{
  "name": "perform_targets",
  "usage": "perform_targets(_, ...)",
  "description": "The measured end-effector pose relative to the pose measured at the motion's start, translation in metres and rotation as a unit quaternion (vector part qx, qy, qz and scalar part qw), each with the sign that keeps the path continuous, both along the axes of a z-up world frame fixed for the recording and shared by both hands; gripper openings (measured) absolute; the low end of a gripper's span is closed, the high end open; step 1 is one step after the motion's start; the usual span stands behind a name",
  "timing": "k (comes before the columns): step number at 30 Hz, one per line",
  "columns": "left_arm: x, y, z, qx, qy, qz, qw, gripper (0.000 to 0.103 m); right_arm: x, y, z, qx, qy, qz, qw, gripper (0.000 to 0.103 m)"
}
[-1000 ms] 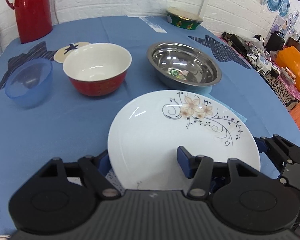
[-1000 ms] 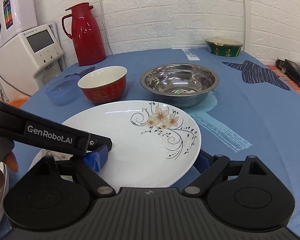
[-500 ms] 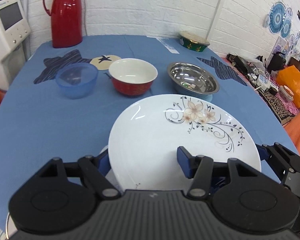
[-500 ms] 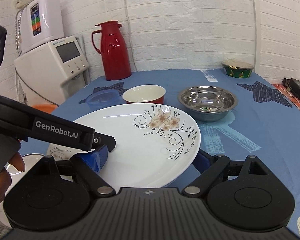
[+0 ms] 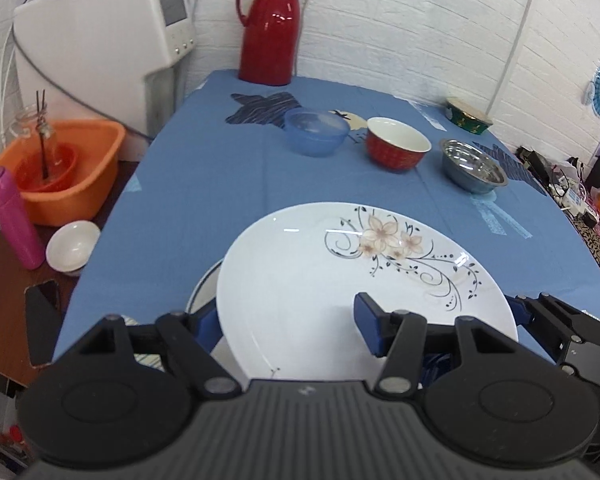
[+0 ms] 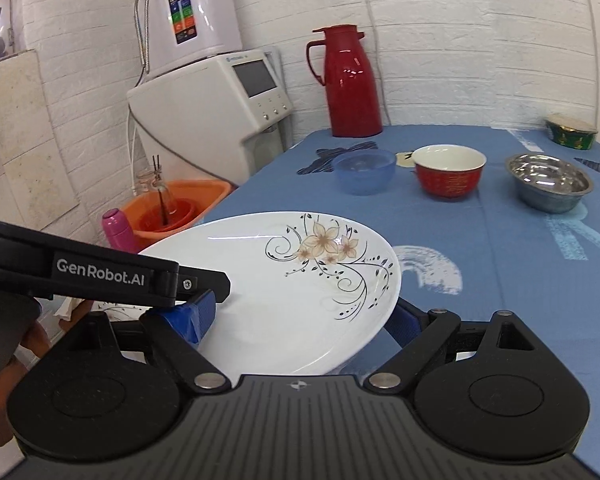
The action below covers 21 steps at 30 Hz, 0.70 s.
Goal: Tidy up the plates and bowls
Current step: 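Carry the floral plate with both tools and lower it onto the plate stack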
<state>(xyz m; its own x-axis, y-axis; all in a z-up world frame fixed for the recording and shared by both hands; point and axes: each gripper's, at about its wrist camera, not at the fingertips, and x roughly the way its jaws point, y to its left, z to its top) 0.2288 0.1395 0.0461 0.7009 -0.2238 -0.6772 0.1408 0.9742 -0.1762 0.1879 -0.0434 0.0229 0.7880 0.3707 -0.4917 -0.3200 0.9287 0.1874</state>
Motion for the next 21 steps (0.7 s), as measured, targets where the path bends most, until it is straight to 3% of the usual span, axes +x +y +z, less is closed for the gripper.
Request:
perform_targets(5,-0.007,0.022,-0.017,-0.006,0.008,0.011,0.9999,0.056,-0.003,0.023,-0.013,-0.004,0.015,0.013,1.000,0.077)
perform_targets(13,-0.005,0.026,-0.033,-0.001,-0.010,0.010,0.9999,0.056,-0.005,0.035,-0.024,-0.022,0.017,0.008,1.000,0.077)
perform_targets(21,0.004,0.040,-0.042,-0.051,0.010,0.006,0.9986,0.059,-0.003,0.039,-0.024,-0.031,0.021,0.002,0.999,0.077)
